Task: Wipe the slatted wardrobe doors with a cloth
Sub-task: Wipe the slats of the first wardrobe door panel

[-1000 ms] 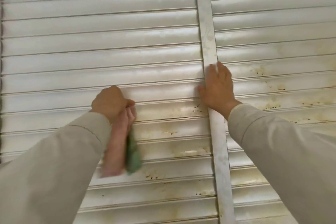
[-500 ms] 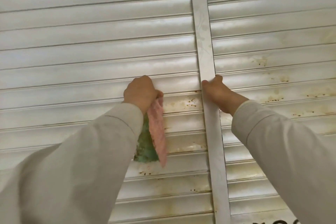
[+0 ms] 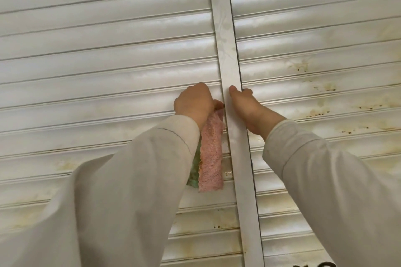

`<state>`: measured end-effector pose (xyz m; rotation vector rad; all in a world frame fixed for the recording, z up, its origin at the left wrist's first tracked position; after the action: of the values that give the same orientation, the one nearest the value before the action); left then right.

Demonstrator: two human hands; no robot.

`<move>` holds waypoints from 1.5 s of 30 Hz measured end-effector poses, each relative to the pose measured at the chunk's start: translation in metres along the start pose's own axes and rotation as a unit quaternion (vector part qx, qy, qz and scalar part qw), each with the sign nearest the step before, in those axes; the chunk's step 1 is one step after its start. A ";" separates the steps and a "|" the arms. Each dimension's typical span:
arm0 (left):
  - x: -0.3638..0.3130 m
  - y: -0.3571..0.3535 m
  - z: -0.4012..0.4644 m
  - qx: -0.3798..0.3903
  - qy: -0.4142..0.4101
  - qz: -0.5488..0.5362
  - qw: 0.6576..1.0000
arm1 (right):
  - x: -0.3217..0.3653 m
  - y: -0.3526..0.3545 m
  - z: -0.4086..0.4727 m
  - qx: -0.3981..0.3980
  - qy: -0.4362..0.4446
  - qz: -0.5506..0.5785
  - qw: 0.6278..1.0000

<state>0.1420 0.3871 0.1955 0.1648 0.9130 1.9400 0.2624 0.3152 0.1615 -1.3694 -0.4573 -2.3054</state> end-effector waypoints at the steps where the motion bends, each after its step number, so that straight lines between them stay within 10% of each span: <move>1: 0.000 -0.001 0.000 -0.002 0.003 -0.003 1.000 | 0.000 0.000 0.001 0.005 -0.001 0.011 1.000; 28: -0.013 -0.009 -0.011 0.084 0.055 -0.057 0.993 | -0.018 -0.002 -0.005 -0.007 0.057 -0.012 0.998; 41: -0.011 0.004 0.000 -0.136 0.001 -0.279 0.951 | -0.018 0.002 -0.004 0.013 0.075 -0.011 0.997; 45: -0.025 -0.018 -0.006 -0.177 -0.097 -0.167 0.965 | -0.017 0.003 -0.005 0.018 0.077 -0.008 0.997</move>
<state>0.1648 0.3682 0.1855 -0.0099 0.4232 1.7021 0.2673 0.3137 0.1448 -1.1657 -0.4601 -2.3813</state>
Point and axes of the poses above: each hand's wrist, its own z-axis towards the middle knuckle, its own y-axis out of the back of the hand, x = y × z, the point moved 3 cm from there along z, towards the middle knuckle, and after that the axes turned 2 degrees about z, right-handed, at the moved point
